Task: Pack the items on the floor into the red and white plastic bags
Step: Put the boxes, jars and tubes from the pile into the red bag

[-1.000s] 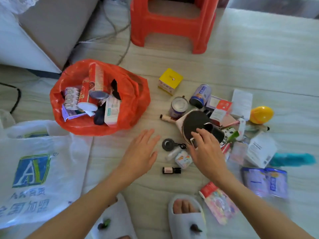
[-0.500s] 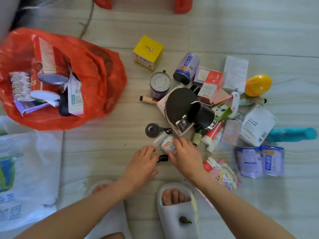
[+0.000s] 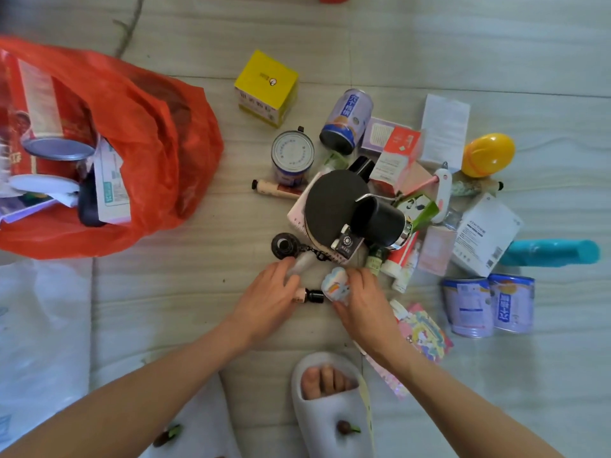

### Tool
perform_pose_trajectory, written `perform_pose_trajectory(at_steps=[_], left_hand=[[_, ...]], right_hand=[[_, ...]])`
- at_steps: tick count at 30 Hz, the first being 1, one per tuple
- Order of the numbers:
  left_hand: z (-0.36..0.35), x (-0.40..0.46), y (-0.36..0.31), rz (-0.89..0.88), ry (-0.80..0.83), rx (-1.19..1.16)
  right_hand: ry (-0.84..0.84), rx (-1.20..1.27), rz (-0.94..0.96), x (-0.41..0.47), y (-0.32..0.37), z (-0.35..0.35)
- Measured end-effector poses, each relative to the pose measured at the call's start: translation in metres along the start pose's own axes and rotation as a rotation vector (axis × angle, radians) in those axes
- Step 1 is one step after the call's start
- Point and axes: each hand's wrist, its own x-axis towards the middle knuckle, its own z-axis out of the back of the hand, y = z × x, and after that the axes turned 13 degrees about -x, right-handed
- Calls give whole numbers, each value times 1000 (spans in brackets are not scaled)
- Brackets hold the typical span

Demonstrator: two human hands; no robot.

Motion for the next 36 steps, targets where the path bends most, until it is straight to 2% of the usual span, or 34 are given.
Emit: perform_pose_trajectory(at_steps=[3, 7, 10, 12, 15, 18, 21, 23, 29, 31, 33, 36], left_hand=[[-6, 1, -5, 22, -55, -30], [-5, -3, -3, 37, -46, -14], [0, -13, 5, 37, -66, -21], [2, -23, 7, 51, -103, -60], [6, -40, 9, 90, -172, -126], [18, -57, 8, 175, -252, -302], [42, -77, 10, 340, -367, -469], [63, -94, 12, 378, -450, -521], [131, -146, 22, 556, -926, -753], [153, -152, 37, 628, -1060, -797], [173, -148, 57, 732, -1170, -829], [192, -135, 79, 823, -1238, -884]], right_hand=[[17, 4, 22, 1, 2, 3], [47, 26, -21, 3, 1, 7], [129, 90, -55, 4, 5, 12], [178, 150, -76, 3, 8, 15], [153, 216, -58, 0, 16, 20], [112, 336, -62, 1, 36, 29], [72, 505, -119, 6, 68, 40], [85, 620, -135, 11, 94, 52], [150, 907, -55, 43, 180, 109], [150, 863, -18, 61, 208, 118], [160, 651, 46, 84, 236, 121], [102, 497, 53, 129, 278, 131]])
